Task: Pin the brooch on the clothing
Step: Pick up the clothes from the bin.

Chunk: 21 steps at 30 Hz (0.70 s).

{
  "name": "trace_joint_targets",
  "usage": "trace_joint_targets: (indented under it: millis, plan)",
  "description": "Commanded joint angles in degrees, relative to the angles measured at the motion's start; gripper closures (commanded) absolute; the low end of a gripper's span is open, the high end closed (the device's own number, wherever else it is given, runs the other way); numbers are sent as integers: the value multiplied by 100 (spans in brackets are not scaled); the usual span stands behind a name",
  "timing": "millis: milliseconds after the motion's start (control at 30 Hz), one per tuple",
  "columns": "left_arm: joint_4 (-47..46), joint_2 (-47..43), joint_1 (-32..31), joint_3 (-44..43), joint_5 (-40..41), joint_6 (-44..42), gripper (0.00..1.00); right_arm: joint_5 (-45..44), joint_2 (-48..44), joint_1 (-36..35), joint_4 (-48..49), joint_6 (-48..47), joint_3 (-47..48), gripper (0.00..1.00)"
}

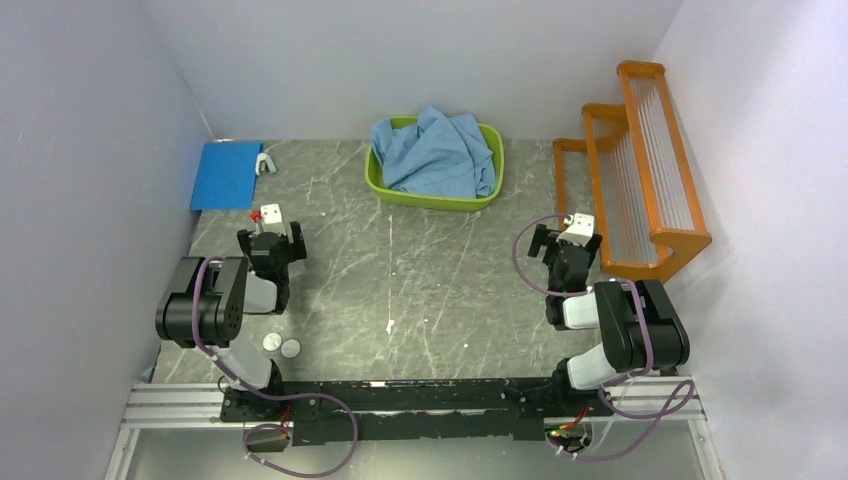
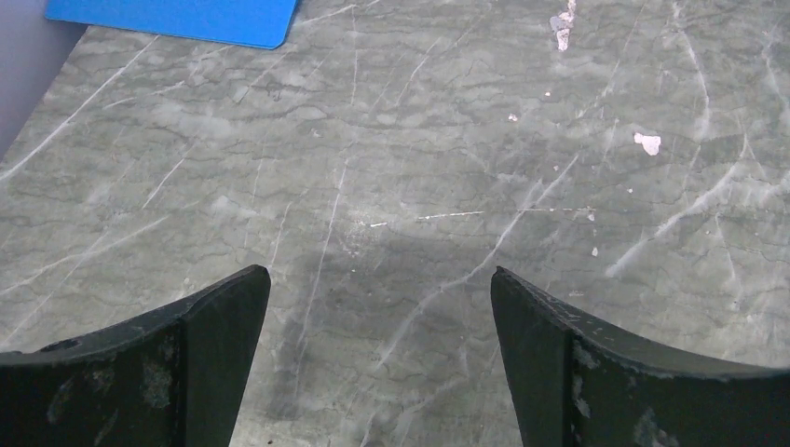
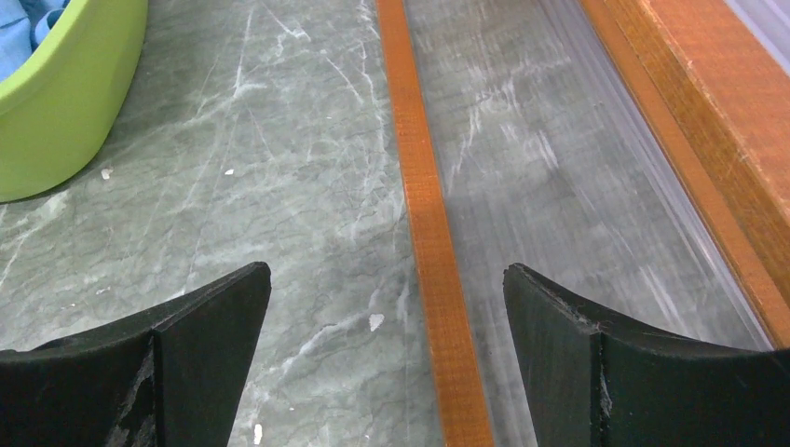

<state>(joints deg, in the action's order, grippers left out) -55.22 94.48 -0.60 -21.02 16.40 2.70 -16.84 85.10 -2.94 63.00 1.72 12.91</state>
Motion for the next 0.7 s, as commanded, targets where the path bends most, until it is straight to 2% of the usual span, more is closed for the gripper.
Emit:
trace_joint_targets:
  millis: [0, 100, 167, 200, 267, 333, 400, 467, 567, 667]
  plan:
    - [-256, -62, 17, -37, 54, 73, 6, -27, -20, 74, 210, 53, 110, 0]
    - [-286, -117, -7, -42, 305, 83, 6, -23, -20, 81, 206, 52, 98, 0]
    - [79, -389, -23, -20, 306, 153, 6, -27, -19, 79, 204, 50, 105, 0]
    - [-235, -448, -46, 71, 260, 40, 6, -26, -18, 76, 204, 48, 100, 0]
    - [43, -824, -270, 80, 745, -22, 6, 23, -24, 75, 160, 61, 127, 0]
    - [1365, -1507, -318, -252, 1036, 270, 6, 268, -107, 75, 272, -104, 61, 0]
    - [3111, -2050, -318, -842, 1167, 763, 6, 815, -447, 56, -12, -410, 67, 0]
    - [4786, -2366, -318, -1622, 1116, 1295, 6, 1237, -1058, 19, -935, -500, 314, 0]
    - [6351, -2415, -320, -2573, 656, 1679, 6, 1805, -1815, 22, -2828, -195, 1035, 0]
    - [7785, -2258, -318, -3476, 591, 2479, 6, 2257, -2147, 27, -3799, 126, 1459, 0]
